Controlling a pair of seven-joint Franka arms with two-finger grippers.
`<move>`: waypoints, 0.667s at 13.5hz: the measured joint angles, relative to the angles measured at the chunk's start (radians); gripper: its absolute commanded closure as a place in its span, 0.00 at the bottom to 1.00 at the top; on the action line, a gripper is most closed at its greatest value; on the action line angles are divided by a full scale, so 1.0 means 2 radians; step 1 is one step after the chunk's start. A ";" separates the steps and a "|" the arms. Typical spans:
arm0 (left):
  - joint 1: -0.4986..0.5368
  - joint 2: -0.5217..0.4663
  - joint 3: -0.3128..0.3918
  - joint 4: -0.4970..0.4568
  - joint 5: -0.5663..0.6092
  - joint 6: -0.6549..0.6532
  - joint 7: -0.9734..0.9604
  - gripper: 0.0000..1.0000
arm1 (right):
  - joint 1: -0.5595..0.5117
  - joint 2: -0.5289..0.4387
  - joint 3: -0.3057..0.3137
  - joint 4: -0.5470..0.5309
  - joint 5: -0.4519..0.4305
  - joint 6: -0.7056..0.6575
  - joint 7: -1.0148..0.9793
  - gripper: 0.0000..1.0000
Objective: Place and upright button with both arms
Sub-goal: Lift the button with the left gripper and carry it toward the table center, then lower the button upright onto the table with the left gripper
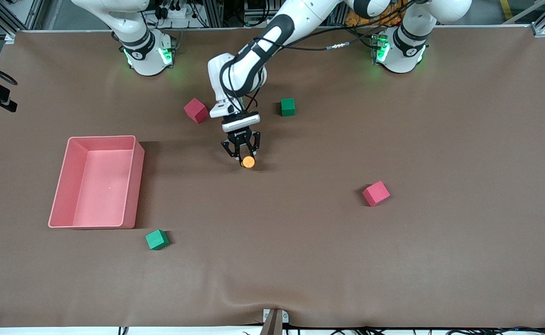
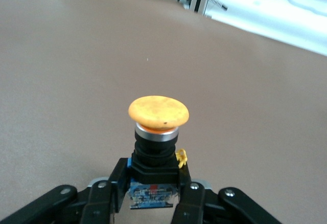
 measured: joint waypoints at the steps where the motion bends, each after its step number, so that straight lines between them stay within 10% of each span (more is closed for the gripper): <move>1: -0.004 0.004 0.000 -0.002 0.022 -0.006 -0.021 1.00 | 0.000 0.000 0.000 0.000 0.000 0.000 0.000 0.00; 9: -0.015 0.033 0.000 -0.026 0.132 -0.014 -0.112 1.00 | 0.000 0.000 0.000 0.002 0.000 -0.009 0.000 0.00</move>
